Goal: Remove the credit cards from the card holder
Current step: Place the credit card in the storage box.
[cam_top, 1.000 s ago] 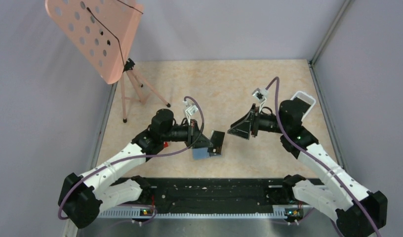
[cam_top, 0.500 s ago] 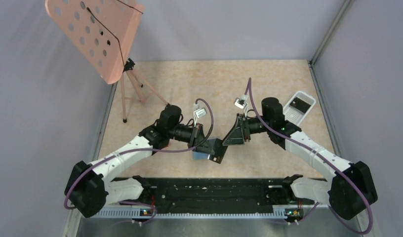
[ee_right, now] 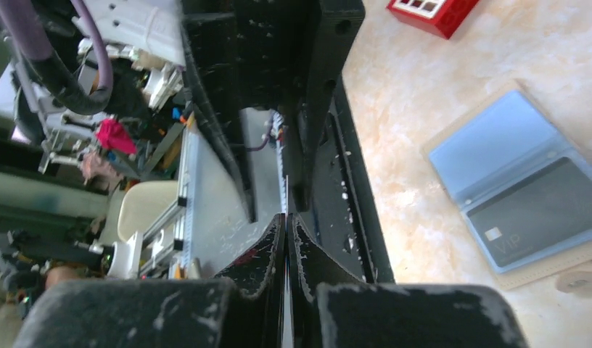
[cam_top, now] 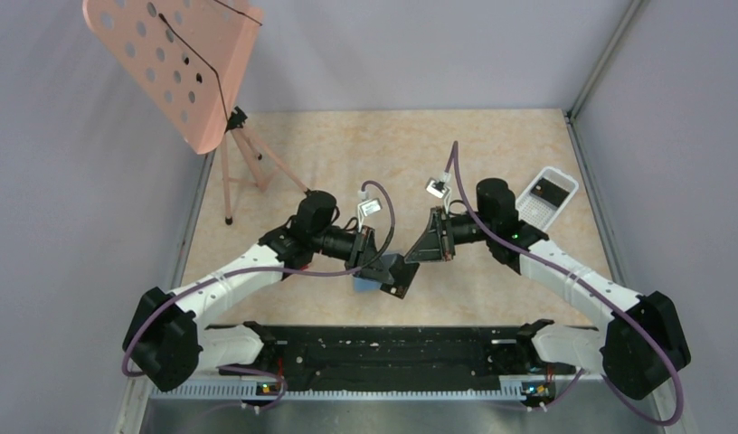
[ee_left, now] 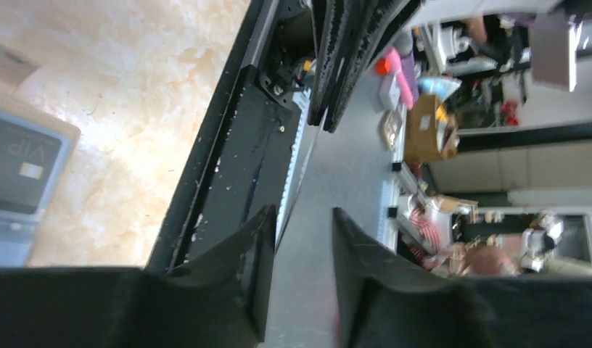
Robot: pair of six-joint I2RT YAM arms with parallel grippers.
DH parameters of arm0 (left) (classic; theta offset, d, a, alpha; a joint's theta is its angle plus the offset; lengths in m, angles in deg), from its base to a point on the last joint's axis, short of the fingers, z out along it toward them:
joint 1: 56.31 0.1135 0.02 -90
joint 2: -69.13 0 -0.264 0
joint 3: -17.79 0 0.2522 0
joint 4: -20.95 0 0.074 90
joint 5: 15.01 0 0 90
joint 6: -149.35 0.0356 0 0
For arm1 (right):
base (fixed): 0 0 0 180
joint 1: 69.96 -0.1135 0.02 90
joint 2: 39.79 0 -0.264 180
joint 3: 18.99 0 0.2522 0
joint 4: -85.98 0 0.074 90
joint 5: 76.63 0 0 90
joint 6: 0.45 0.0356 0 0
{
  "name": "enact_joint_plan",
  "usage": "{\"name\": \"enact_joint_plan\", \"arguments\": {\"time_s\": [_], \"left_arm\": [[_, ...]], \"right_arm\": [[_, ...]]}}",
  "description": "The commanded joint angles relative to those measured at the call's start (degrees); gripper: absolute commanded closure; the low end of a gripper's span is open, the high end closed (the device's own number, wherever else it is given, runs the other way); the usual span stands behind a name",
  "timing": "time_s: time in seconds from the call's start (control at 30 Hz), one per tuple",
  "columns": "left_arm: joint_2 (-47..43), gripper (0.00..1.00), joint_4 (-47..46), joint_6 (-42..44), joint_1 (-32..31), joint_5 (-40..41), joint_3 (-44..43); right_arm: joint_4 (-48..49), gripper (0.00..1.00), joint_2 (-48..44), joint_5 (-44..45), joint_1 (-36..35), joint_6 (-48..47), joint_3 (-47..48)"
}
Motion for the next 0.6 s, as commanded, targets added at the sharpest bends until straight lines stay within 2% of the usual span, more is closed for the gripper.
{"name": "enact_joint_plan", "arguments": {"time_s": [0.0,0.07,0.1,0.23,0.37,0.57], "left_arm": [[0.34,0.34,6.32,5.93,0.26,5.91,-4.75],[0.27,0.06,10.03,8.92,0.46,8.98,-6.30],[0.26,0.02,11.80,10.34,0.61,10.06,-7.09],[0.20,0.01,18.55,15.87,0.83,17.01,-10.54],[-0.84,0.01,24.26,20.49,0.85,27.54,-13.48],[-6.90,0.01,23.92,23.69,0.84,44.76,-10.91]], "right_arm": [[2.15,1.00,-1.97,6.22,2.39,1.67,2.18],[1.41,1.00,-2.81,8.45,4.77,2.58,2.32],[0.17,1.00,-3.33,10.00,6.11,2.69,2.54],[-7.66,1.00,-5.52,21.48,12.09,0.90,4.29],[-11.98,1.00,-6.38,31.91,17.56,1.35,5.64],[-13.37,1.00,-9.42,51.64,24.23,2.66,4.41]]}}
